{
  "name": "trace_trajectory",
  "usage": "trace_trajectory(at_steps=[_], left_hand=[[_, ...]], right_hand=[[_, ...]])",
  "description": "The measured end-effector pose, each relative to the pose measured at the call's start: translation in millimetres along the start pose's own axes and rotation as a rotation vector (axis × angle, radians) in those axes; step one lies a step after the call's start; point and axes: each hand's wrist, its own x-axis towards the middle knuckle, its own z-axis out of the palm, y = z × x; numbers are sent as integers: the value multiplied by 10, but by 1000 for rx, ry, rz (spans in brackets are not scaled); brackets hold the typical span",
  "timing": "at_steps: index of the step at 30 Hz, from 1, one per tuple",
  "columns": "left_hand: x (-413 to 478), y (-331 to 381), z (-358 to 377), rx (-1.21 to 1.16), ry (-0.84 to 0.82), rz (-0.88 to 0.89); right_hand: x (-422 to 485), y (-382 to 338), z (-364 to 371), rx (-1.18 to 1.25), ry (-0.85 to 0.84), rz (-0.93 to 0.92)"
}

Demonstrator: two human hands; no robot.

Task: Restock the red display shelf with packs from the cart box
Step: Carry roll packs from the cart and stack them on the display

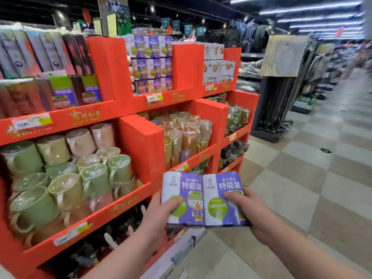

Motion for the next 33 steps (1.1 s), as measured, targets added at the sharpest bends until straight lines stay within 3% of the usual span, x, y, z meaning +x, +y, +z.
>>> trace_trajectory(at_steps=[13,17,33], left_hand=[[1843,785,142,-28,-63,112],[2164,923,101,-53,-42,132],[3530,1560,197,-129,377,294]], right_hand=[[1631,-867,242,17,38,-93],[2021,-1054,363,7,-23,-91],[4281,-2060,856,-107,-451,-178]])
